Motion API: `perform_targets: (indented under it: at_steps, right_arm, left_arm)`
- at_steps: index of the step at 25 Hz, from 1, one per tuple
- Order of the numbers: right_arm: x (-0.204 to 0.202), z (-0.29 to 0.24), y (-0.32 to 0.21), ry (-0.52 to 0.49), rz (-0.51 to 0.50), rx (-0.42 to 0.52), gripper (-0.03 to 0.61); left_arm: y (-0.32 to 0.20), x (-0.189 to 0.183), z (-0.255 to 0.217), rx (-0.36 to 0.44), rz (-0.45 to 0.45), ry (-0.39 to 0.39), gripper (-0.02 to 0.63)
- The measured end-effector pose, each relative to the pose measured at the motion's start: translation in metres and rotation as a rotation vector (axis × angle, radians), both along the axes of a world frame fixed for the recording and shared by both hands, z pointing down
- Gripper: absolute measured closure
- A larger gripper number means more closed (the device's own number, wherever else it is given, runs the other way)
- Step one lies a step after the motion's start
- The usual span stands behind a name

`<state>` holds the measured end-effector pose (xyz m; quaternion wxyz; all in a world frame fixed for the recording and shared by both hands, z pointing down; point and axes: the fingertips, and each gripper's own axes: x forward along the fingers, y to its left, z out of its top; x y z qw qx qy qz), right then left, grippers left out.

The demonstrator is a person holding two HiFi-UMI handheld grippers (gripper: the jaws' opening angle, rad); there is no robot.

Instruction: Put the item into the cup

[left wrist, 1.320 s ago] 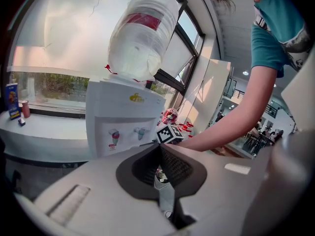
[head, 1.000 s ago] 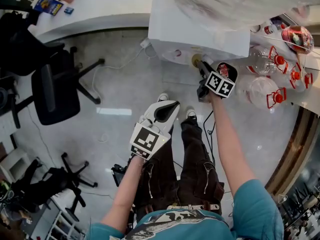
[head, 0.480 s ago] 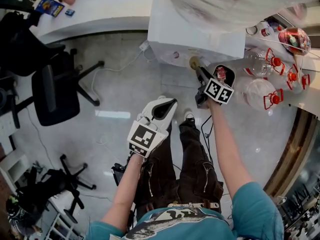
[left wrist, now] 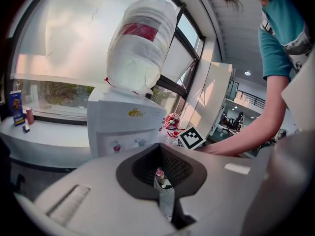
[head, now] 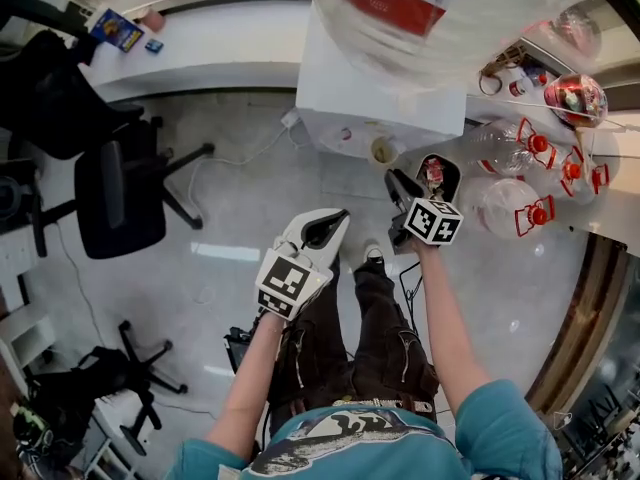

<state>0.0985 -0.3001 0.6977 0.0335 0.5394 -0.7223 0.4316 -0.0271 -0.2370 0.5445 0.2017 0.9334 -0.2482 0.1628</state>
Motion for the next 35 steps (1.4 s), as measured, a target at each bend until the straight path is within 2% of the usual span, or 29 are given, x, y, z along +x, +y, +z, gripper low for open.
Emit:
perform_targets:
  at_steps: [11, 17, 24, 30, 35]
  right_arm:
    - [-0.014, -0.087, 0.036, -0.048, -0.112, 0.092, 0.491]
    - [-0.011, -0.135, 0.053, -0.030, -0.181, 0.151, 0.495]
    - [0.003, -0.190, 0.067, -0.010, -0.215, 0.241, 0.503]
    - [0.014, -0.228, 0.081, -0.003, -0.258, 0.319, 0.508]
    - [0.017, -0.252, 0.097, 0.013, -0.311, 0.369, 0.514]
  left_arm:
    - [0.021, 0.017, -0.028, 0.025, 0.048, -0.028, 0.601]
    - [0.027, 0.024, -0.051, 0.029, 0.045, -0.014, 0.601]
    - [0.036, 0.027, -0.079, 0.064, 0.020, -0.004, 0.601]
    - [0.044, 0.036, -0.098, 0.096, -0.010, -0.027, 0.601]
    - [0.054, 0.045, -0.122, 0.124, -0.052, 0.004, 0.601]
